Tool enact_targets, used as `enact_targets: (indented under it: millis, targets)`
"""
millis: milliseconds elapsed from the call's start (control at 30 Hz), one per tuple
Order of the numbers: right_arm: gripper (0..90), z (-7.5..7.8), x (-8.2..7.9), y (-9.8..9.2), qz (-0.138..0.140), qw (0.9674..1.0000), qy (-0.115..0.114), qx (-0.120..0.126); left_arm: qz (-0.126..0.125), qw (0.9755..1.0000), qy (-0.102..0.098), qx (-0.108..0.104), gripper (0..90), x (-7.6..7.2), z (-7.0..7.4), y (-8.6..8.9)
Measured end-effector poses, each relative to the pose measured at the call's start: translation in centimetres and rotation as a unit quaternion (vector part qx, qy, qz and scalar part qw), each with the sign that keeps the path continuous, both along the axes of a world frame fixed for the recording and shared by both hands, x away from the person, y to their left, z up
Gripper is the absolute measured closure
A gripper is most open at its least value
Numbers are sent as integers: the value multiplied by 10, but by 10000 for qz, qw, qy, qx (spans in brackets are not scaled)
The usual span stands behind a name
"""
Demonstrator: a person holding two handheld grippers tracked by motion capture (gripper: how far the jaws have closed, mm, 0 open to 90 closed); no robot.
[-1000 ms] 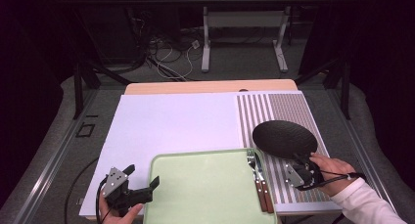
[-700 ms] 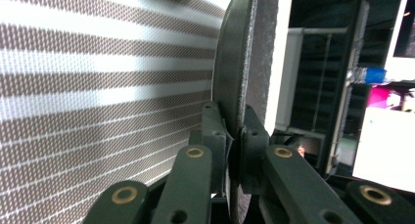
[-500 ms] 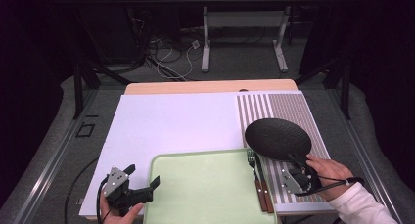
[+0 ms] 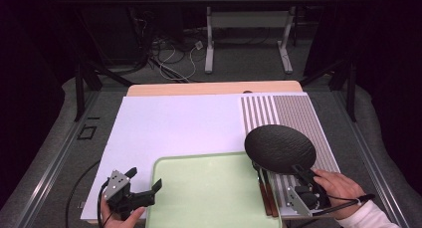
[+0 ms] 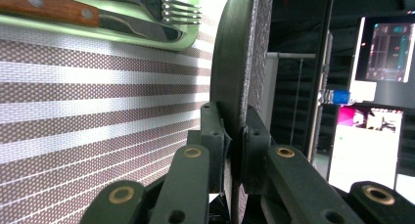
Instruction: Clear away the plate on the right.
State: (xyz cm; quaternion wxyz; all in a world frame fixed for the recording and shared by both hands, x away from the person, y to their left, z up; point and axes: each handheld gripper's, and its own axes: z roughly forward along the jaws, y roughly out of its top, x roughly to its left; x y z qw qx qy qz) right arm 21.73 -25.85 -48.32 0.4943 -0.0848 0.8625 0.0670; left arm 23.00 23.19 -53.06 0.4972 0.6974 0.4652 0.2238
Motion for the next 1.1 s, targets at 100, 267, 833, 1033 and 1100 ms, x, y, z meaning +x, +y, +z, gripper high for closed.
enact_targets:
  millis: [100, 267, 833, 1033, 1100]
  targets:
    - [836, 2, -7, 2, 75, 9999, -10, 87, 4, 10000, 3, -9, 20, 1, 0, -1]
    - [835, 4, -15, 10, 186, 9997, -94, 131, -17, 10000, 2, -4, 20, 2, 0, -2]
    - [828, 0, -17, 56, 951, 9952, -81, 220, 15, 10000, -28, -21, 20, 1, 1, 2]
    - [825, -2, -14, 75, 1182, 9925, -63, 311, 7, 10000, -31, -10, 20, 1, 1, 2]
    - [825, -3, -14, 81, 1232, 9918, -35, 330, 7, 10000, -35, -13, 20, 1, 1, 2]
